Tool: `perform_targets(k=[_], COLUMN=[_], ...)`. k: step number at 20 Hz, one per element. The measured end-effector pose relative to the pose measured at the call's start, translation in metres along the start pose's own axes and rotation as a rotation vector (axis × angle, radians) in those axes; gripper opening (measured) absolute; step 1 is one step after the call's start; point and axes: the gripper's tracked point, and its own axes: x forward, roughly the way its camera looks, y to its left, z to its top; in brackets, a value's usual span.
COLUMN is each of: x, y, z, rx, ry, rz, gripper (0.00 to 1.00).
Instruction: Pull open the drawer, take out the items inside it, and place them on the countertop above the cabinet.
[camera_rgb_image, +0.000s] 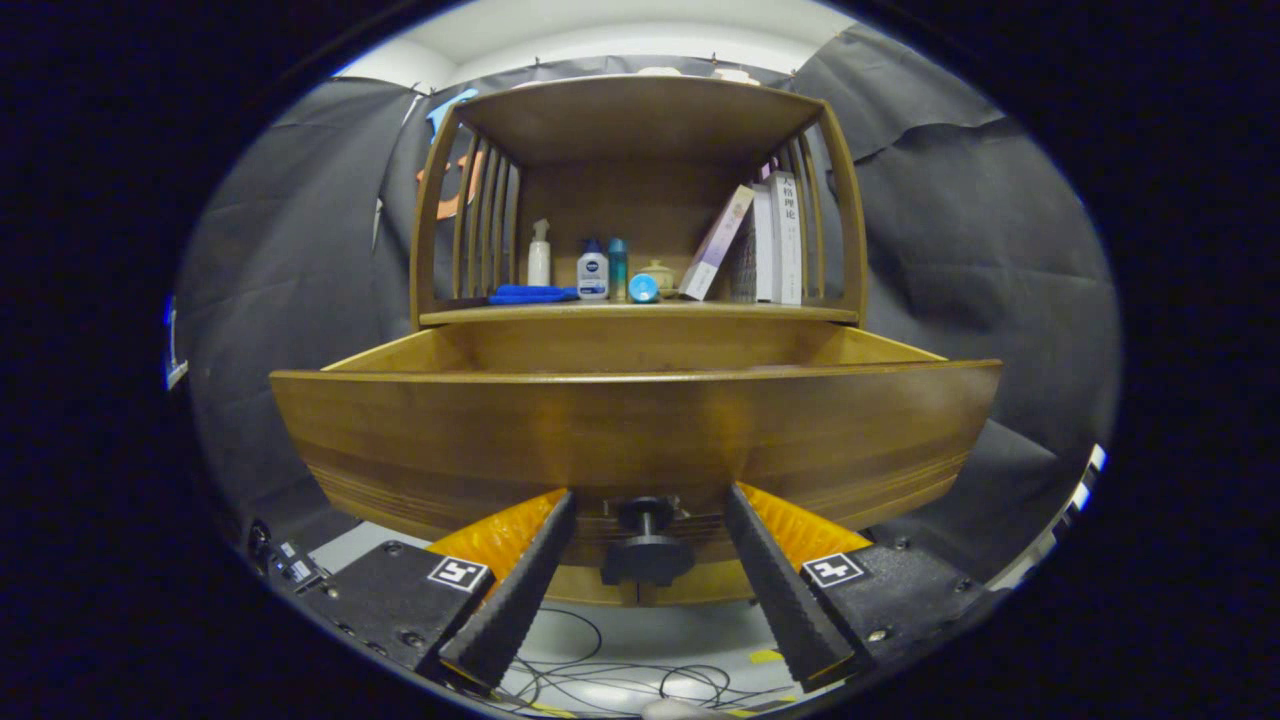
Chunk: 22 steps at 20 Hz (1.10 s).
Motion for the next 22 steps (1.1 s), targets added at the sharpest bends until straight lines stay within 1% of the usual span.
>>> perform_targets(k=[2,4,9,13,15,16,17,22], x=[0.003,0.007,0.029,0.057,0.071,0.078,0.085,0.117], y=[0.0,0.0,0.002,0.005,0.006,0.006,0.005,0.007], z=[0.002,0.004,0.013,0.024,0.034,0.032,0.036,0.045], rx=[-0.022,0.0,-0.003,-0.001,-0.003,-0.002,0.005,0.001], ry=[-0.009,-0.009,0.002,-0.003,-0.03,0.005,-0.017,-0.009], rz=[-0.007,-0.002,-0.006,-0.011,-0.015,-0.017,-0.021,-0.03], gripper=[0.99,0.99,0.99,0.99,0.99,0.99,0.99,0.99])
